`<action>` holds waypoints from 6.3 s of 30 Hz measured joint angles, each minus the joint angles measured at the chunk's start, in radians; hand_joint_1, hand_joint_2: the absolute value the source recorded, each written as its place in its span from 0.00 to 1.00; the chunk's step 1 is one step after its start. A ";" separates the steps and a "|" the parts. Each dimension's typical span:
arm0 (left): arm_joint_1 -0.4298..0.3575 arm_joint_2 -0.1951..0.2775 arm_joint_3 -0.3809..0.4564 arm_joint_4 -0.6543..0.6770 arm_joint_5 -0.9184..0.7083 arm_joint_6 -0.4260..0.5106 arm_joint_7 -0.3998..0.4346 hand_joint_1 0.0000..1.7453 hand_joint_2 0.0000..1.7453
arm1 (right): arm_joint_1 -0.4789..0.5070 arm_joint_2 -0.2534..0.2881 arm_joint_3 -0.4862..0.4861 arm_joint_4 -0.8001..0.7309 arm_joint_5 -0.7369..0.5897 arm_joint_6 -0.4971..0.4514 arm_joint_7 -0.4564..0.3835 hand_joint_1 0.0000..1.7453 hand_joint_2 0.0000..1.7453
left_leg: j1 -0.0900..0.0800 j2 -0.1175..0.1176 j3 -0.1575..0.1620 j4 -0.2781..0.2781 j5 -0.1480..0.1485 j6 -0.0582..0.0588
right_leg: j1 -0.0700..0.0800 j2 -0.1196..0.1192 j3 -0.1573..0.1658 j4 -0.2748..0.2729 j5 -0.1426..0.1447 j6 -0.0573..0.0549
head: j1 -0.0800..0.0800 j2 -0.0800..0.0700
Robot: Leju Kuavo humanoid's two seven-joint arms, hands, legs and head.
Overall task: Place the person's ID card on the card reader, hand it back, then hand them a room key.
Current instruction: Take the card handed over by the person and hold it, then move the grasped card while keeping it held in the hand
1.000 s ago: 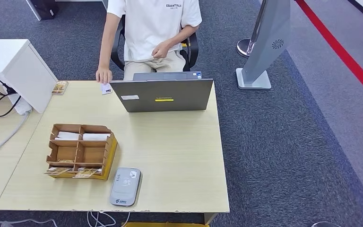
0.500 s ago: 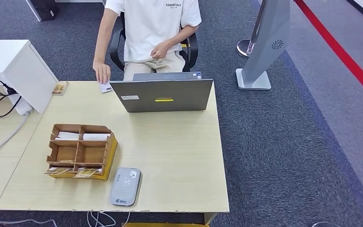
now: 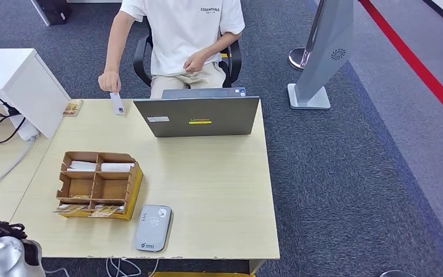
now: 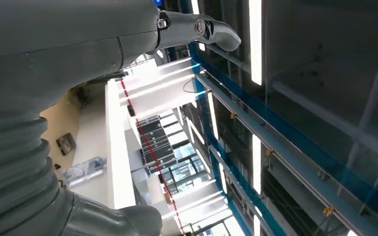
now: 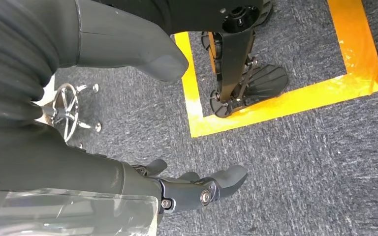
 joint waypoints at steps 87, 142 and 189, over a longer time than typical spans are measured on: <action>-0.617 0.498 -0.462 0.962 -0.915 -0.202 0.710 1.00 1.00 | -0.014 -0.004 0.051 0.010 0.087 0.040 0.045 0.00 1.00 | 0.000 0.000 -0.001 0.000 0.003 0.000 | 0.000 0.001 -0.001 0.001 0.002 -0.001 | -0.001 0.000; 0.252 0.378 -0.800 0.078 -0.850 -0.363 0.704 1.00 1.00 | 0.015 -0.003 -0.091 0.010 0.049 0.031 0.004 0.00 1.00 | 0.000 0.003 -0.002 -0.001 0.001 0.000 | 0.000 0.002 -0.002 -0.001 0.002 0.000 | 0.001 0.000; 0.311 0.308 -0.800 0.212 -0.804 -0.424 0.752 1.00 1.00 | 0.014 -0.003 -0.144 0.007 0.120 0.045 0.008 0.00 1.00 | 0.000 0.002 -0.002 -0.001 0.001 0.000 | 0.000 0.001 -0.001 -0.001 0.002 0.000 | 0.001 0.000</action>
